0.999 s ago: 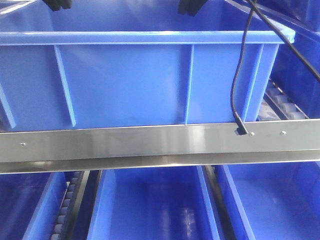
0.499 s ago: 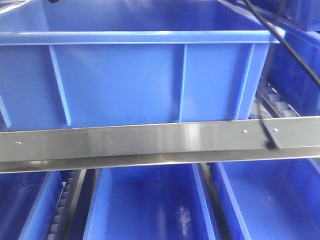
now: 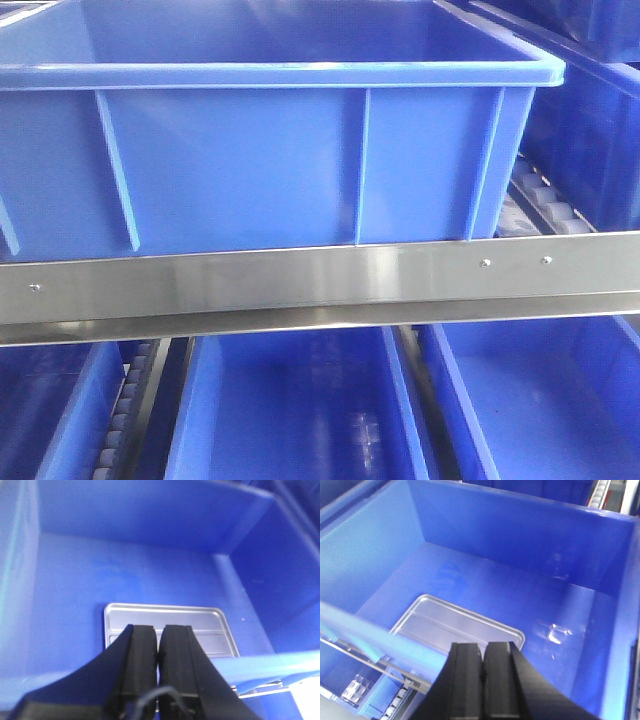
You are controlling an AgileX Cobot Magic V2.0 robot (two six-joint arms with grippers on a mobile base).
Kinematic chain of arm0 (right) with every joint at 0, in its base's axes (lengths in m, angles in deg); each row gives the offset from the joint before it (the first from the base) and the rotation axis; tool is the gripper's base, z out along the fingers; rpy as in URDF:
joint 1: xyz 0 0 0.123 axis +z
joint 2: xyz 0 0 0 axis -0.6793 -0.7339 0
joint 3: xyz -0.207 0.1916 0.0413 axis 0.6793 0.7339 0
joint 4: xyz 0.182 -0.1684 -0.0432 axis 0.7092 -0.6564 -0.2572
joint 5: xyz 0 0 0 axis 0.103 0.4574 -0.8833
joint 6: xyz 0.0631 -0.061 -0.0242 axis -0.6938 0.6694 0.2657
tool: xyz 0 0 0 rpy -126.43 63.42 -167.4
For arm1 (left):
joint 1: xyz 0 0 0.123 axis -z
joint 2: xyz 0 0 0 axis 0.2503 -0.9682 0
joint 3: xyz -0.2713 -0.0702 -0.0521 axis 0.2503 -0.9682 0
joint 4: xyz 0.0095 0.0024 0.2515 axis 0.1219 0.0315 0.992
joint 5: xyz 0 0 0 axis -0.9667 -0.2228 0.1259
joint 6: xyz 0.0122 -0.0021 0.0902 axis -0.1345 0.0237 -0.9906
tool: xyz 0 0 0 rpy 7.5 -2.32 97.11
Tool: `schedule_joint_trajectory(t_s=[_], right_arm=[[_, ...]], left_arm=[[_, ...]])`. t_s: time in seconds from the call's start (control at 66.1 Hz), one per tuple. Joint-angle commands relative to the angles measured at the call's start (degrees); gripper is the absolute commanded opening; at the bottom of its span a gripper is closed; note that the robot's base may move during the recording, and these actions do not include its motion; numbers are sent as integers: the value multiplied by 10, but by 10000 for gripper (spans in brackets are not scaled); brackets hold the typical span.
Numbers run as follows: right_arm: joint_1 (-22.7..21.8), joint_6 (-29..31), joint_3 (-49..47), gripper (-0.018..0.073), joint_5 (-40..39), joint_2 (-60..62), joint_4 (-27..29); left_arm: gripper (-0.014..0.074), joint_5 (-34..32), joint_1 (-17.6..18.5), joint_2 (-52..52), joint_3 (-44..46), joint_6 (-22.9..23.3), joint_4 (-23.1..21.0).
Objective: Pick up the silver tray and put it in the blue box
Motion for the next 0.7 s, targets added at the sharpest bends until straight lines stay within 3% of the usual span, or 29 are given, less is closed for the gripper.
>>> schedule_joint_trajectory(t_s=[0.0, 0.197, 0.393, 0.681], right_arm=[[-2, 7, 36, 54, -62, 76, -6], [-2, 7, 149, 54, -47, 238, -6], [-2, 7, 181, 54, 17, 354, -6], [-2, 7, 181, 54, 28, 388, -6]], left_arm=[[-3, -69, -1, 59, -22, -2, 10], [-7, -59, -1, 217, -104, -2, 10], [-7, -51, -1, 334, -129, -2, 10], [-7, -54, -1, 373, -129, -2, 10]])
